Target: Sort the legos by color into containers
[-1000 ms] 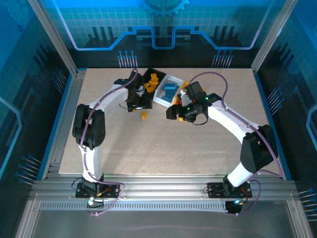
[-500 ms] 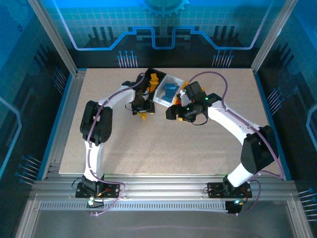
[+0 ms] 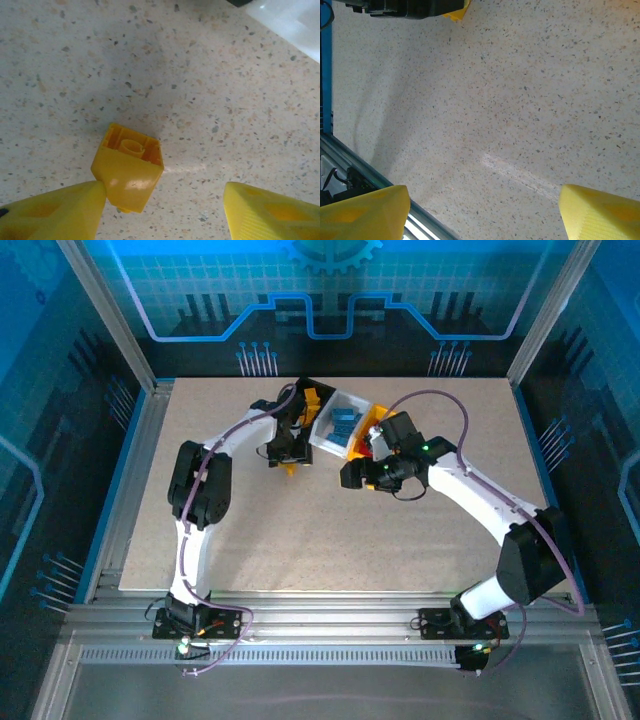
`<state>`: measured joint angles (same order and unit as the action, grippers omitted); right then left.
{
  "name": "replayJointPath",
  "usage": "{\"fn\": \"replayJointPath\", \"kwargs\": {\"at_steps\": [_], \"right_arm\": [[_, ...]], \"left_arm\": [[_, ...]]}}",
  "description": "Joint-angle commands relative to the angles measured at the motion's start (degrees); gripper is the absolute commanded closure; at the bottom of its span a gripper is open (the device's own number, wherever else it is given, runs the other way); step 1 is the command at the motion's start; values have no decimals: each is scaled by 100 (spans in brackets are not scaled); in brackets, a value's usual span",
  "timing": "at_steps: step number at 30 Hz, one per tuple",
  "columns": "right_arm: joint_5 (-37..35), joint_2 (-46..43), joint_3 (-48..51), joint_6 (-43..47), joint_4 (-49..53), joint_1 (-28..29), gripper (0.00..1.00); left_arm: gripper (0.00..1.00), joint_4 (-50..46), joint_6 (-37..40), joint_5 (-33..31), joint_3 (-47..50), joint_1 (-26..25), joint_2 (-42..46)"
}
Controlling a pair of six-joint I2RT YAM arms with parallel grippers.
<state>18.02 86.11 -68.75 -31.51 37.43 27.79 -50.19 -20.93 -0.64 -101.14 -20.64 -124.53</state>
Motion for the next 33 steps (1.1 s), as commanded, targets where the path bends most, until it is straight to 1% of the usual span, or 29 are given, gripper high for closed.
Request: {"fn": "replayJointPath", "kwargs": {"at_steps": [1,4,7,14,23,26,28,31,33], "right_arm": [[-21,-121,55,-31,-4,7,20],[-6,-95,62,-16,-22,7,20],[42,-68,113,-22,-59,-5,20],[96,-36,116,-10,-70,-5,20],[75,-138,160,71,69,-102,21],[71,-153,138,98,114,-155,20],[84,-147,120,108,134,-193,21],[80,-138,105,127,133,-230,20],[101,-114,89,133,123,-254,21]], "left_arm": [[35,-313,-14,-391,-68,-10,-364],[32,-241,-49,-427,-52,-6,-253],[31,-210,-52,-459,-74,-2,-175],[31,-190,3,-387,-334,48,-444],[32,-423,109,-438,-1360,84,-1228],[36,-510,55,-445,-1631,122,-1425],[41,-557,23,-428,-1744,149,-1499],[54,-572,10,-400,-1765,166,-1528],[60,-588,5,-367,-1718,167,-1509]]}}
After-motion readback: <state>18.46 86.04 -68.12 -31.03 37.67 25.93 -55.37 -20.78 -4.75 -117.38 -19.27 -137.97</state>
